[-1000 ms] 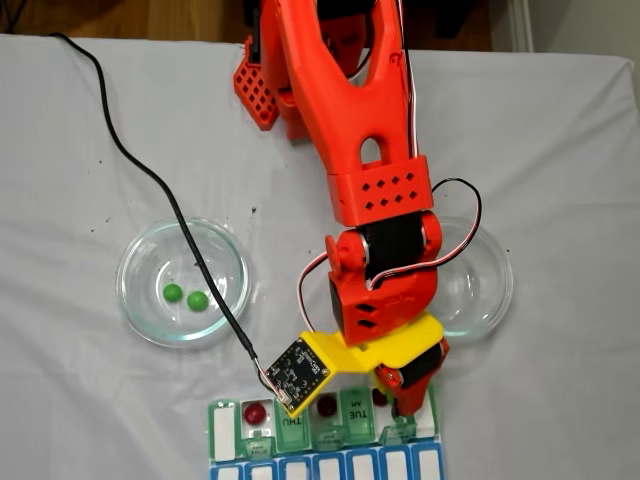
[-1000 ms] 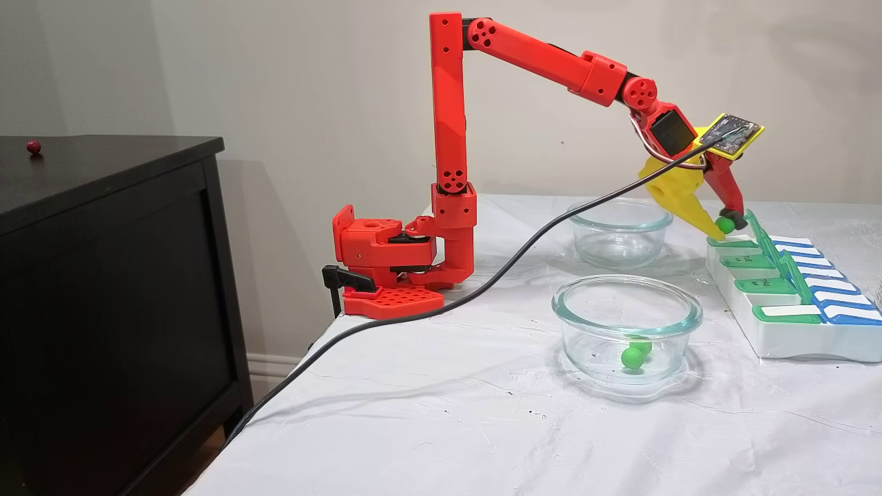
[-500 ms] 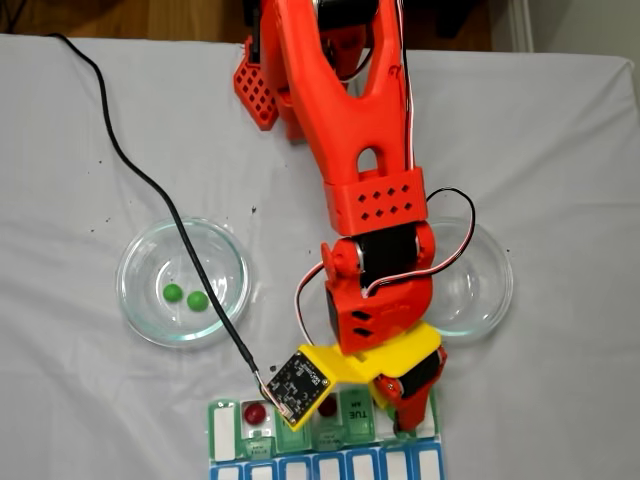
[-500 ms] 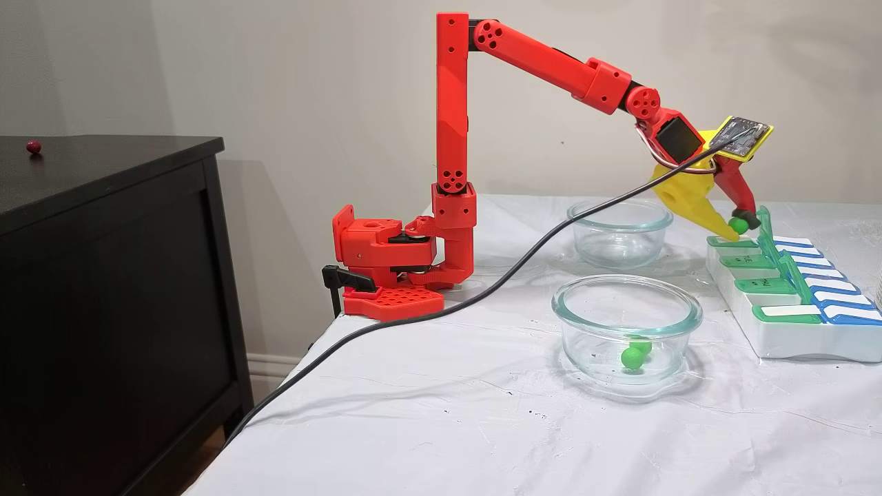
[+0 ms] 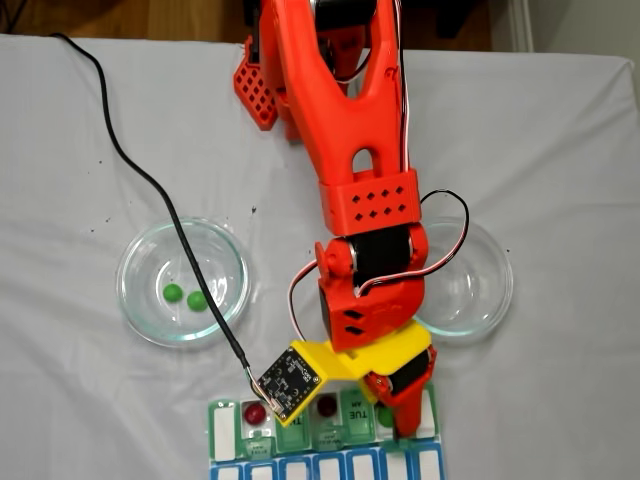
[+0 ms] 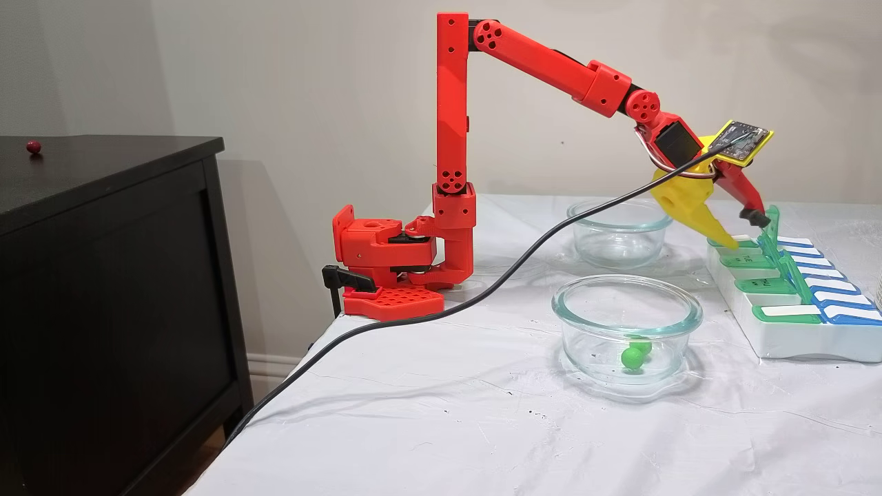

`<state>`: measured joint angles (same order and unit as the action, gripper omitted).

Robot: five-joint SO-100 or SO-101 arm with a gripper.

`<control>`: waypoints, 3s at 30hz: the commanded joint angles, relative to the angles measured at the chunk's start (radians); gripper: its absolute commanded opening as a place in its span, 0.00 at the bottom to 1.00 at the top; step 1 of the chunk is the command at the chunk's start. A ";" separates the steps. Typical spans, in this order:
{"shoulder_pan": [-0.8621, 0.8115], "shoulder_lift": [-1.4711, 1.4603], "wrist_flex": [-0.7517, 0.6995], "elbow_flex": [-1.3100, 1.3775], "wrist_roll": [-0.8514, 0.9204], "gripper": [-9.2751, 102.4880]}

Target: Sort medicines into box.

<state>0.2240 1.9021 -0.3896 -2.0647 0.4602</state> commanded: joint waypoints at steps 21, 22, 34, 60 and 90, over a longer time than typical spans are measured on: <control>-0.457 0.354 -0.568 0.107 0.046 0.08; -0.476 0.339 -0.572 0.097 0.044 0.08; -0.604 0.192 -0.624 0.084 0.021 0.16; -0.672 0.160 -0.617 0.029 0.107 0.29; -0.663 0.020 -0.549 0.029 0.115 0.28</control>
<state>-0.4495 1.9006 -0.9480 -2.0724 0.5875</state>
